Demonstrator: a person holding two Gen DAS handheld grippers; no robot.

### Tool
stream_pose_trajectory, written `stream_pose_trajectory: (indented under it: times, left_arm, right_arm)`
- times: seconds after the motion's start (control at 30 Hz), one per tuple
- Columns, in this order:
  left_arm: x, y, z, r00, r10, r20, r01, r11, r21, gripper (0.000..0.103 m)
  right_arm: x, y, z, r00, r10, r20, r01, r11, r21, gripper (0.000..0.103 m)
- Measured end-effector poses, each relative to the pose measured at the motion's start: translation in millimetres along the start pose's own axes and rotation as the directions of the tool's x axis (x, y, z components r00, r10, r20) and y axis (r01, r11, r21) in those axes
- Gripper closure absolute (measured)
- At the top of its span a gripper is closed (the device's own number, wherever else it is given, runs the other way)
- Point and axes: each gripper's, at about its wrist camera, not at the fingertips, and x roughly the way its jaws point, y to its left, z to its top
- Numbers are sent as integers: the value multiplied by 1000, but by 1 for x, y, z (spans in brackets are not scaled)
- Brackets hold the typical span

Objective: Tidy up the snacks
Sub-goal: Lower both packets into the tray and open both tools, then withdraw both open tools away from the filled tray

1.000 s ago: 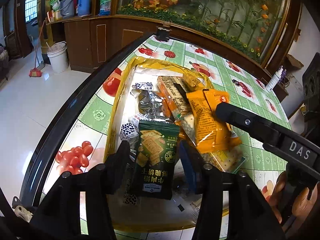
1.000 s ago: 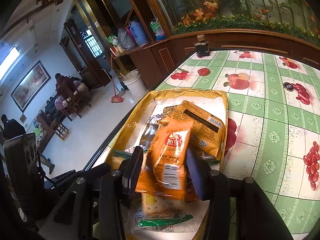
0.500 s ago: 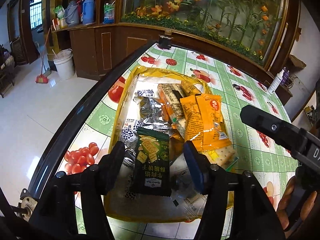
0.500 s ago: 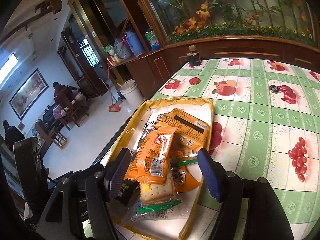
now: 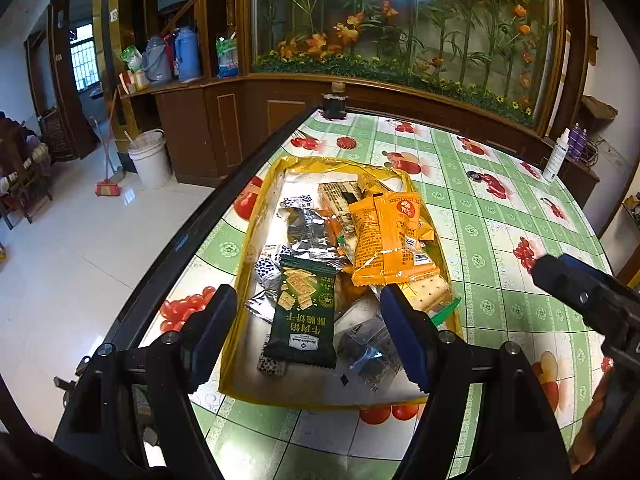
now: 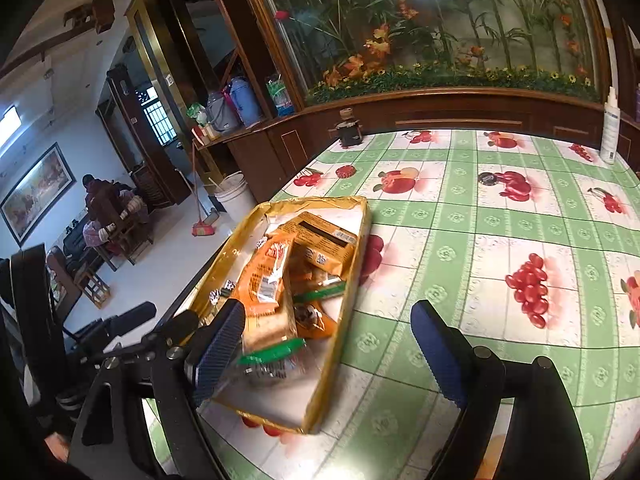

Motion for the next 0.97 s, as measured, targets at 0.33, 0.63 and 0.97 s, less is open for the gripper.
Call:
stream_pose_trajectory:
  times: [0.33,0.63,0.97]
  left_arm:
    - [-28,-5,-6,999,20,51,-20,1000,1,26]
    - [-52,-1,-16,996,28,86,-28,1000,-6,26]
    - [-69,11,-22,988,70,136,-64,997,-48,25]
  right_arm:
    - [-22,-4,-29,1000,-7,-9,7,1000,-19,16]
    - [-35,12,-52,1000,-10,-16,8,996,-84,16]
    - [-45,35,-66,1000,14,-15,-16,990,-139,16]
